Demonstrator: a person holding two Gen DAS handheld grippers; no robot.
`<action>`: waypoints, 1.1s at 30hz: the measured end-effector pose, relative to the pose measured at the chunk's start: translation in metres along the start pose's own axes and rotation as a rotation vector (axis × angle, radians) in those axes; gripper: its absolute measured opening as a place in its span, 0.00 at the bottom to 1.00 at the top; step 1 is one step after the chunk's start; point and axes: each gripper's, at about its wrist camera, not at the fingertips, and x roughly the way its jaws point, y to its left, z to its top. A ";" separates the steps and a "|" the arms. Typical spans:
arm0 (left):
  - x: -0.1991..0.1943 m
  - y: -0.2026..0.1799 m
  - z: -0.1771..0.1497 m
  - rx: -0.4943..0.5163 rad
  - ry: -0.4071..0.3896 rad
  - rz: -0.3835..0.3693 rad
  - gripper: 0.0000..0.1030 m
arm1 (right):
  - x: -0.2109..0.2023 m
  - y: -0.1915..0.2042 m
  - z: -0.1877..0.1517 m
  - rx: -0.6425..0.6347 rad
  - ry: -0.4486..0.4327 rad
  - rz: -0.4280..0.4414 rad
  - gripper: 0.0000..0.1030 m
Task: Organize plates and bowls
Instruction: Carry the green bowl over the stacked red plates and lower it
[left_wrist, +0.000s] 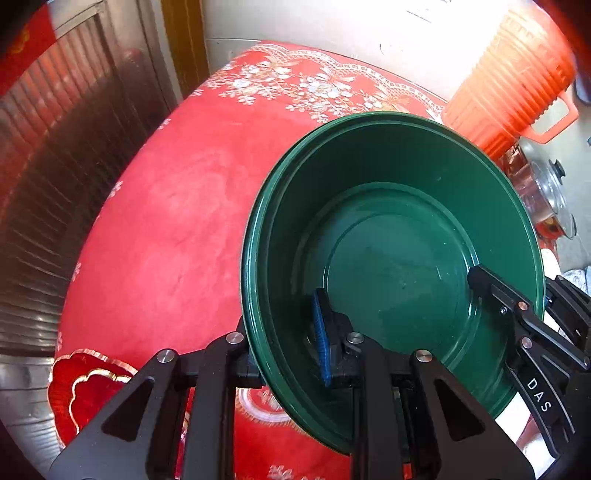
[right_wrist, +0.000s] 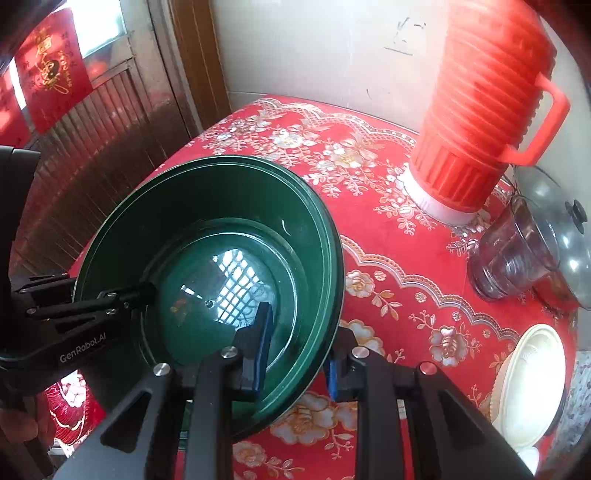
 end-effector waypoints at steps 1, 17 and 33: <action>-0.003 0.003 -0.002 -0.006 -0.004 0.001 0.19 | -0.003 0.004 -0.001 -0.008 -0.002 -0.001 0.25; -0.044 0.058 -0.047 -0.105 -0.031 0.036 0.19 | -0.033 0.079 -0.016 -0.106 -0.008 0.041 0.25; -0.076 0.127 -0.107 -0.242 -0.033 0.093 0.19 | -0.036 0.160 -0.030 -0.280 0.018 0.139 0.28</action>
